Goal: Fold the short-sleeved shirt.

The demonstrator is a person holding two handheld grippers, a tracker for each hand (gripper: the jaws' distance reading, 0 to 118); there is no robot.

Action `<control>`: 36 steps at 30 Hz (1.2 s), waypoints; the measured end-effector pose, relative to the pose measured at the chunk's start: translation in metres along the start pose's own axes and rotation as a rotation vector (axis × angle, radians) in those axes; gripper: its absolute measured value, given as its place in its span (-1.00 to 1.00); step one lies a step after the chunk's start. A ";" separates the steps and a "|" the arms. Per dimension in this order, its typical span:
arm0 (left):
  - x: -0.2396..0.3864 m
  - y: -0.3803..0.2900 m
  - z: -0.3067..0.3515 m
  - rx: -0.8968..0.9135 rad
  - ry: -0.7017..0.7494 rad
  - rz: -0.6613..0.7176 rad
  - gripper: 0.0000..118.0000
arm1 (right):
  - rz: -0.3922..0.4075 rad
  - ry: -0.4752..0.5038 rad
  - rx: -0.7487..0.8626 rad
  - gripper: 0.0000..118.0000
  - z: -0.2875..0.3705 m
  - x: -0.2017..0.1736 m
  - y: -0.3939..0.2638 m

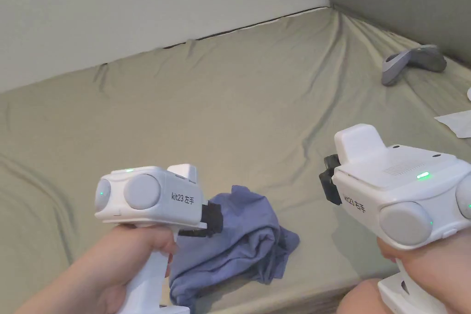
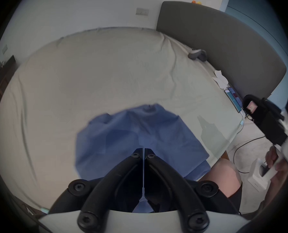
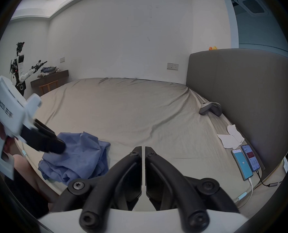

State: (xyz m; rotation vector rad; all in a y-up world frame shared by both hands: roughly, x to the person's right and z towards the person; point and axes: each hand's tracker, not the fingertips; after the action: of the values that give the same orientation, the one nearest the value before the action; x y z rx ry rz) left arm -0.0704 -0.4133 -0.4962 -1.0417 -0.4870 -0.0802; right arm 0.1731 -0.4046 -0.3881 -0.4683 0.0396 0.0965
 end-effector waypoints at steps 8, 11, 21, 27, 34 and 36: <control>0.048 0.013 -0.076 -0.047 -0.103 0.036 -1.00 | 0.100 0.041 -0.002 -0.94 0.007 -0.020 -0.003; 0.060 0.012 -0.091 -0.052 -0.106 0.012 -1.00 | 0.100 0.047 -0.008 -0.94 0.005 -0.018 -0.004; 0.042 0.005 -0.045 0.097 -0.206 0.017 -1.00 | 0.079 0.036 -0.021 -0.94 0.008 -0.009 -0.008; -0.025 -0.055 0.056 0.252 -0.229 0.005 -1.00 | 0.049 0.103 -0.003 -0.94 0.014 -0.026 0.006; -0.109 -0.101 0.084 0.273 -0.187 0.135 -1.00 | -0.071 0.370 -0.134 -0.94 -0.044 -0.065 0.028; -0.124 -0.108 0.081 0.260 -0.179 0.186 -1.00 | -0.090 0.428 -0.131 -0.95 -0.068 -0.072 0.029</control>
State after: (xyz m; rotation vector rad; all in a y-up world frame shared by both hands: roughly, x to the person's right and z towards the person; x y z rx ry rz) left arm -0.2403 -0.4201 -0.4280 -0.8375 -0.5439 0.2378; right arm 0.0978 -0.4156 -0.4571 -0.6148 0.4337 -0.0917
